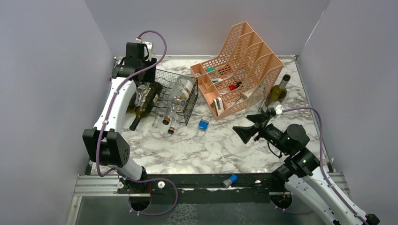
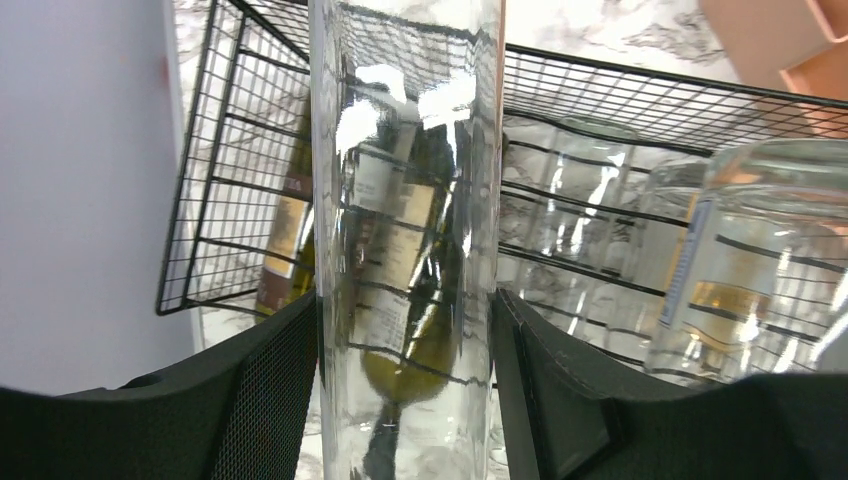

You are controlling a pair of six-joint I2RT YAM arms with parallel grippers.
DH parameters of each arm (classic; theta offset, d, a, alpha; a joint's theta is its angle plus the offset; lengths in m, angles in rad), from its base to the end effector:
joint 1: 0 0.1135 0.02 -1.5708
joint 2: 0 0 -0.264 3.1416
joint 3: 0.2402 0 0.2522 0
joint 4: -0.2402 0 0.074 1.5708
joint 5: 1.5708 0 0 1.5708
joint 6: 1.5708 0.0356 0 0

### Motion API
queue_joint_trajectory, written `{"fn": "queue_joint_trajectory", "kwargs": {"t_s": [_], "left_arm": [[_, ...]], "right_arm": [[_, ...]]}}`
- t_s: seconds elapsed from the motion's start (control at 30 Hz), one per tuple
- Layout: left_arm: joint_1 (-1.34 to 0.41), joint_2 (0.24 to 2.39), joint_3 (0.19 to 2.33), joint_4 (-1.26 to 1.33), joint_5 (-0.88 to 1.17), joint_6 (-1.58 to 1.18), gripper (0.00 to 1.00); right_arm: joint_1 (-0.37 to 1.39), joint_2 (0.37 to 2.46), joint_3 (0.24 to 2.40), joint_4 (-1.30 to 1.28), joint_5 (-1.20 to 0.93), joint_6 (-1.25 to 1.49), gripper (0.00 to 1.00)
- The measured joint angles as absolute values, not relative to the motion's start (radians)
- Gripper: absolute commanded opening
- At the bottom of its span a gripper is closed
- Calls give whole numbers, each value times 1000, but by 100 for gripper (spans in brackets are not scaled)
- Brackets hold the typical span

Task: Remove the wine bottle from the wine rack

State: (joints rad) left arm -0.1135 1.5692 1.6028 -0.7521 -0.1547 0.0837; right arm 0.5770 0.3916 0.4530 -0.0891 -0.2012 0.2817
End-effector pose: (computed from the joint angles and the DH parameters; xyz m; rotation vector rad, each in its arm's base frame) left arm 0.3430 -0.0336 0.3738 0.1448 2.2795 0.1615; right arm 0.1014 0.0745 0.2862 -0.4037 1.6110 0.8210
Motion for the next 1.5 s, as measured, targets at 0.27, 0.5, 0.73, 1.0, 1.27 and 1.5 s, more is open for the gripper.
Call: {"fn": "queue_joint_trajectory", "kwargs": {"t_s": [0.27,0.5,0.73,1.0,1.27,1.5], "left_arm": [[-113,1537,1635,-772,-14,11,41],[-113,1462,1659,-729,227,-113,41],[-113,1359,1541,-543,493,-305,41],[-113,1324,1347,-264,698,-575,41],[-113,1304,1211,-82,805,-773,38],[-114,1272,1055,113,870,-1006,38]], "right_arm": [[577,516,572,-91,-293,234,100],[582,706,736,-73,-384,162,100],[599,917,937,-23,-439,23,100],[618,1122,1053,153,-483,-283,100],[637,1238,957,275,-717,-924,100],[698,1338,898,460,-733,-1263,100]]}}
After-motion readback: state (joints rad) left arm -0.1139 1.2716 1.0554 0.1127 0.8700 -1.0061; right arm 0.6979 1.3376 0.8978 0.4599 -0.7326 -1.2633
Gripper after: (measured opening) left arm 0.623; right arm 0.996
